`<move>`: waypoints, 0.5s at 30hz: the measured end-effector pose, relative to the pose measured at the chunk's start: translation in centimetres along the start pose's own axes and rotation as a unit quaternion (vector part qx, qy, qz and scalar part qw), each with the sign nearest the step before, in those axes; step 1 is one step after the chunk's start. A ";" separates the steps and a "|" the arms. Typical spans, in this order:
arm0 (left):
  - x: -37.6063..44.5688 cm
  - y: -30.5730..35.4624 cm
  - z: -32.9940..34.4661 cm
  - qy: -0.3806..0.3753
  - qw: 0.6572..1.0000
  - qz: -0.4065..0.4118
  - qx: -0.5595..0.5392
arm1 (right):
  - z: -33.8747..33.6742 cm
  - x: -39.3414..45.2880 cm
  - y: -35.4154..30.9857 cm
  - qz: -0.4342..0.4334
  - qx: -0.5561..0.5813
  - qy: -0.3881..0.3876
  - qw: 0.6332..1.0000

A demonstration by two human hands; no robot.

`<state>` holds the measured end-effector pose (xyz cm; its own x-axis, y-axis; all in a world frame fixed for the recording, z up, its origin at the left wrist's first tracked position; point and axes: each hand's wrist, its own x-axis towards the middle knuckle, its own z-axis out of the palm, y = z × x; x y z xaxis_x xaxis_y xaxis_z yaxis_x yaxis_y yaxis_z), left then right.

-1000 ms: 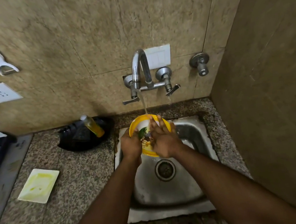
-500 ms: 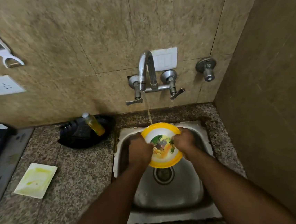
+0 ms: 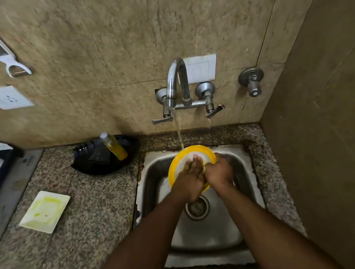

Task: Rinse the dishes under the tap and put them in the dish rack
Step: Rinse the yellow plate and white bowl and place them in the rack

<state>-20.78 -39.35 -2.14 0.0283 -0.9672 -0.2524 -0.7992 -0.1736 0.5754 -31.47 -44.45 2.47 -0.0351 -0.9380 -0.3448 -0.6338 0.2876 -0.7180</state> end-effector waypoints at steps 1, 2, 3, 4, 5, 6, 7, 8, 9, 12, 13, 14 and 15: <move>0.1 -0.1 -0.2 -0.008 0.999 -0.014 0.037 | 0.1 -0.3 -0.1 -0.001 0.000 0.011 1.000; 0.3 -0.3 -0.2 -0.029 0.997 -0.019 0.068 | 0.2 -0.5 -0.1 -0.004 -0.003 0.024 1.000; 0.3 -0.2 0.0 -0.046 0.995 -0.030 0.080 | 0.3 -0.7 -0.1 -0.007 -0.007 0.037 0.999; 0.2 -0.1 0.2 -0.054 0.994 -0.050 0.084 | 0.3 -0.9 -0.2 -0.012 -0.011 0.048 0.999; 0.0 0.0 0.7 -0.055 0.993 -0.075 0.072 | 0.4 -1.1 -0.3 -0.020 -0.013 0.058 0.998; -0.2 0.4 1.0 -0.053 0.991 -0.100 0.070 | 0.3 -1.2 -0.5 -0.029 -0.011 0.065 0.997; -0.4 0.8 1.2 -0.048 0.990 -0.119 0.064 | 0.3 -1.3 -0.8 -0.038 -0.004 0.070 0.997; -0.6 1.1 1.1 -0.050 0.989 -0.121 0.067 | 0.2 -1.1 -1.1 -0.043 0.002 0.073 0.996; -0.9 1.4 0.7 -0.039 0.992 -0.110 0.044 | 0.1 -0.8 -1.4 -0.042 0.006 0.075 0.996; -2.0 1.2 -0.9 0.011 0.996 -0.031 -0.083 | -0.8 0.5 -2.5 -0.033 0.030 0.087 0.995; -2.4 0.8 -1.4 0.010 0.996 -0.013 -0.091 | -1.0 0.7 -2.9 -0.034 0.036 0.082 0.995; -2.5 0.4 -1.8 0.012 0.996 -0.005 -0.090 | -1.1 0.6 -3.3 -0.037 0.036 0.071 0.996; -2.1 -0.3 -2.1 0.011 0.997 -0.008 -0.073 | -0.9 0.1 -3.6 -0.041 0.032 0.058 0.997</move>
<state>-19.35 -37.67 -0.12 0.0541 -0.9676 -0.2465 -0.7028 -0.2122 0.6790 -29.88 -45.78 5.61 -0.0770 -0.9737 -0.2144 -0.5880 0.2180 -0.7789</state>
